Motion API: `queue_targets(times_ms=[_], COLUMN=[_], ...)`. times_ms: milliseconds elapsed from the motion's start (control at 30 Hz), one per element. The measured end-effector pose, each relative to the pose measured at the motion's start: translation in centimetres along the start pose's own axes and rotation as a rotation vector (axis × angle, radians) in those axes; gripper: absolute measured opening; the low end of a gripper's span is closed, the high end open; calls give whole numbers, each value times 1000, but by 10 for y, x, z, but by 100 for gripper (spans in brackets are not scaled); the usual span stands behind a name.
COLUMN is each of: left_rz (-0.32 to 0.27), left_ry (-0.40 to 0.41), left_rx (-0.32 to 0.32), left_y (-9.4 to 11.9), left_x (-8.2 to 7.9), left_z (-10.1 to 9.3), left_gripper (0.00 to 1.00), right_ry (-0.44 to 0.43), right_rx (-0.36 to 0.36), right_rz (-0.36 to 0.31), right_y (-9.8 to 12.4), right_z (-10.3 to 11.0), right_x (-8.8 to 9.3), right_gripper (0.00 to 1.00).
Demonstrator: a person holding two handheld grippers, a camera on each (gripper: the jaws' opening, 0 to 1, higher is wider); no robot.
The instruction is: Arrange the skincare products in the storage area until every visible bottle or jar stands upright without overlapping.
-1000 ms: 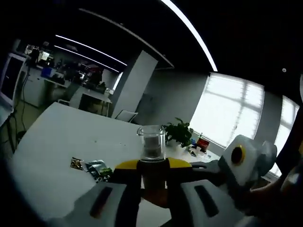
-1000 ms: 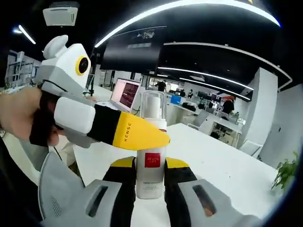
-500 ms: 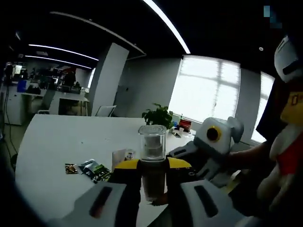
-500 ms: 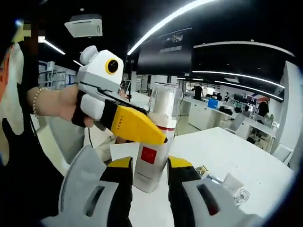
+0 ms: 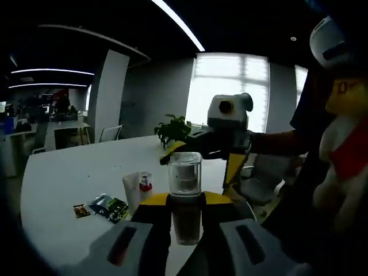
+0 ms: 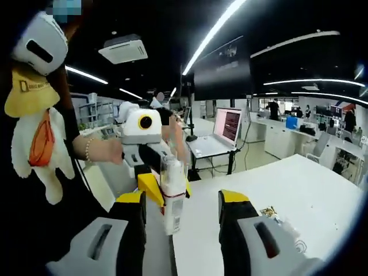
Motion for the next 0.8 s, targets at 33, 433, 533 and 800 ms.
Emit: queue_targets(times_ms=[33, 433, 533, 800], left_rz=[2, 67, 75, 93], left_ry=[3, -3, -22, -55], left_rx=[19, 83, 81, 118], left_y=[-2, -18, -20, -33], left_x=[1, 10, 13, 17], left_z=[-3, -12, -7, -10], left_gripper=[14, 15, 14, 14], right_ry=[-15, 14, 20, 21], right_rx=[-26, -84, -88, -135], right_rz=[14, 177, 187, 223], right_y=[-1, -7, -5, 0], right_z=[1, 1, 1, -1], right_x=[-3, 2, 4, 6], right_gripper=[50, 37, 33, 28])
Point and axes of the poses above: the point that each gripper's makers call its tool centre point, and the gripper's own axes: y roughly backward along the fingers, z roughly to its left, x roughly out of its underside, the point moved 7 cm from there along y, roughly backward along the fingers, and after that the axes turned 12 degrees about -z, right-handed, at the moved point
